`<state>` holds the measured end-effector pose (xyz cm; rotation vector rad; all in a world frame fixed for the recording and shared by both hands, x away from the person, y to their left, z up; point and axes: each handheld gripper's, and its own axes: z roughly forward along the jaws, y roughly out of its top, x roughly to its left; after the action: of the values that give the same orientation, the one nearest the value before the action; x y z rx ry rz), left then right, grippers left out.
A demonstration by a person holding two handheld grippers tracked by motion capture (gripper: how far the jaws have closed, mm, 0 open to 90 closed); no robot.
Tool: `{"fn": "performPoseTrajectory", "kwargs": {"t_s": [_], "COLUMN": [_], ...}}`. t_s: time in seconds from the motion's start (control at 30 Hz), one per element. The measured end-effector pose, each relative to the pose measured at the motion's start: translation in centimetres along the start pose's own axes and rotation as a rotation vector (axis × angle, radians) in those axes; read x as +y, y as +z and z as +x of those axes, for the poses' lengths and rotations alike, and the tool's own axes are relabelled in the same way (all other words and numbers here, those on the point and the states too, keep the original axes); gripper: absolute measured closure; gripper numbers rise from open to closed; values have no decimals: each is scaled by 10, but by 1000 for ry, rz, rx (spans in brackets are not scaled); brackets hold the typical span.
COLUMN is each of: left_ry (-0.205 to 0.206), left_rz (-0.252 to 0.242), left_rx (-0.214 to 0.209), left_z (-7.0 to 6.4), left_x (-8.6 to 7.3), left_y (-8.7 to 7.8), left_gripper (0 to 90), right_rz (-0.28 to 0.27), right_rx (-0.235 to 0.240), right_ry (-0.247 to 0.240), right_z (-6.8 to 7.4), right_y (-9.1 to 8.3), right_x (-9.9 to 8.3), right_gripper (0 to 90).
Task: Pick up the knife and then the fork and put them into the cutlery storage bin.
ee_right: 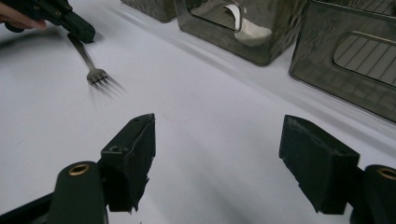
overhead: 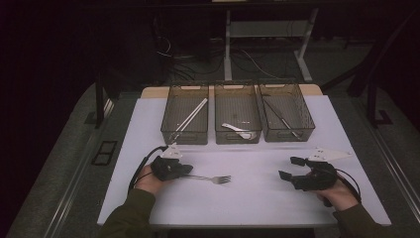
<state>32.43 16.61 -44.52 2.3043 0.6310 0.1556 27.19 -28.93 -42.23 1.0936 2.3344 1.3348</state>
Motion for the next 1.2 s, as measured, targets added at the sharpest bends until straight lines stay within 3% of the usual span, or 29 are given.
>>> {"fn": "performPoseTrajectory", "kwargs": {"t_s": [0.17,0.43,0.47,0.53,0.7,0.9,0.97,1.2], "left_ry": [8,29,52,49,53,61,46,51], "left_rz": [23,62,65,47,-8,6,-1,21], "left_rx": [-31,-123,-120,-103,-69,-17,-11,-9], "left_z": [-8,-27,-28,-31,-45,-55,-55,-58], "left_x": [-3,-7,-6,-3,11,17,15,13], "left_y": [-5,-10,-10,-10,-10,6,9,16], "left_gripper": [894,894,893,887,774,710,712,783], "right_rz": [0,0,1,-1,-5,-6,-9,-8], "right_rx": [2,2,3,1,3,2,3,8], "right_ry": [1,1,3,3,7,9,9,11], "right_z": [0,0,0,-1,-1,-2,-1,-2], "right_y": [0,0,0,-1,-1,-1,-1,-2], "right_x": [0,-1,-1,-1,-1,0,0,0], "right_gripper": [271,270,270,270,270,270,270,272]}}
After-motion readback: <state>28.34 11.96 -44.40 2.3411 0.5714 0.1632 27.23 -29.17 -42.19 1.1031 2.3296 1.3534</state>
